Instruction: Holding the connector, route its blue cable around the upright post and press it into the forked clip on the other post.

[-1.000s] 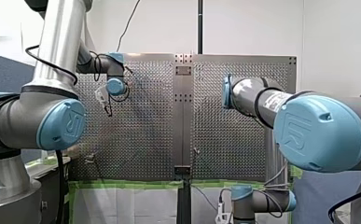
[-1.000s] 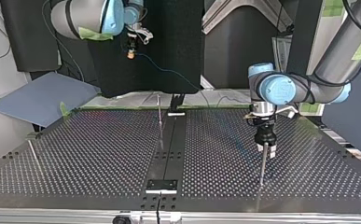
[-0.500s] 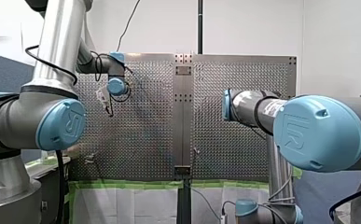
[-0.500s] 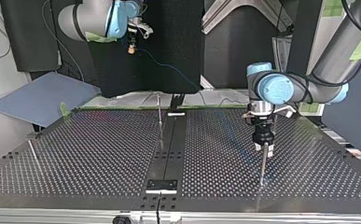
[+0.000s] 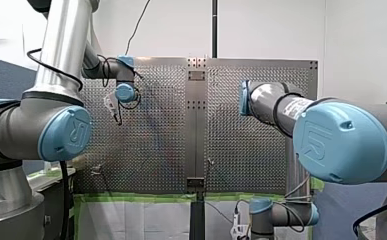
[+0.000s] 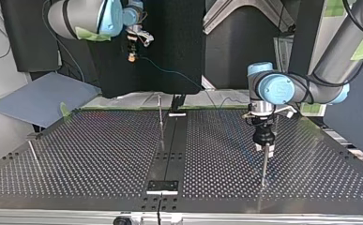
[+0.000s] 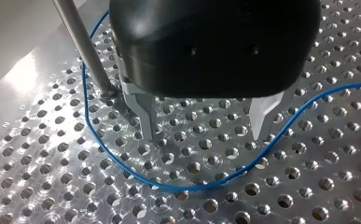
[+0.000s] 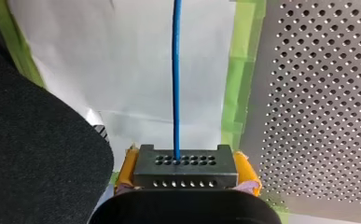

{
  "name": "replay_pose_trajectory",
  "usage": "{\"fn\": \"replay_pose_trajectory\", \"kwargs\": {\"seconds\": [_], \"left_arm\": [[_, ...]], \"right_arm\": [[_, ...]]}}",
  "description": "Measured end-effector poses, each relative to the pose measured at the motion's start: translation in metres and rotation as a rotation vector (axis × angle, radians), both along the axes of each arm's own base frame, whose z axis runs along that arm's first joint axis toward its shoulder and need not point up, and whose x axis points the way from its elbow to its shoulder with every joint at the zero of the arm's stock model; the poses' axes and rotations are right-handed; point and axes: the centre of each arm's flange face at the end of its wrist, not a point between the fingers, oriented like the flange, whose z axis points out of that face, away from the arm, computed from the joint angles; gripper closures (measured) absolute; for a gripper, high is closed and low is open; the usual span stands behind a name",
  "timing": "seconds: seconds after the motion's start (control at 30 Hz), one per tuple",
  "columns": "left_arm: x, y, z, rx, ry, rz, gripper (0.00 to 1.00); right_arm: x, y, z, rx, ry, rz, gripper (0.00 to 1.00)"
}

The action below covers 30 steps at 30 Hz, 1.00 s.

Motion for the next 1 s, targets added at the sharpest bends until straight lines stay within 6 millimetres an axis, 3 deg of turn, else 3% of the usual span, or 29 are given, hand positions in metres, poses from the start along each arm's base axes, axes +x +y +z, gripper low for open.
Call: {"fn": "replay_pose_trajectory", "kwargs": {"seconds": [0.4, 1.0], "left_arm": [[0.000, 0.000, 0.000, 0.000, 0.000, 0.001, 0.00], [-0.002, -0.001, -0.001, 0.002, 0.009, 0.015, 0.00]], "right_arm": [[-0.001, -0.006, 0.038, 0.044, 0.017, 0.004, 0.98], [0.005, -0.047, 0.109, 0.033, 0.003, 0.021, 0.98]]}}
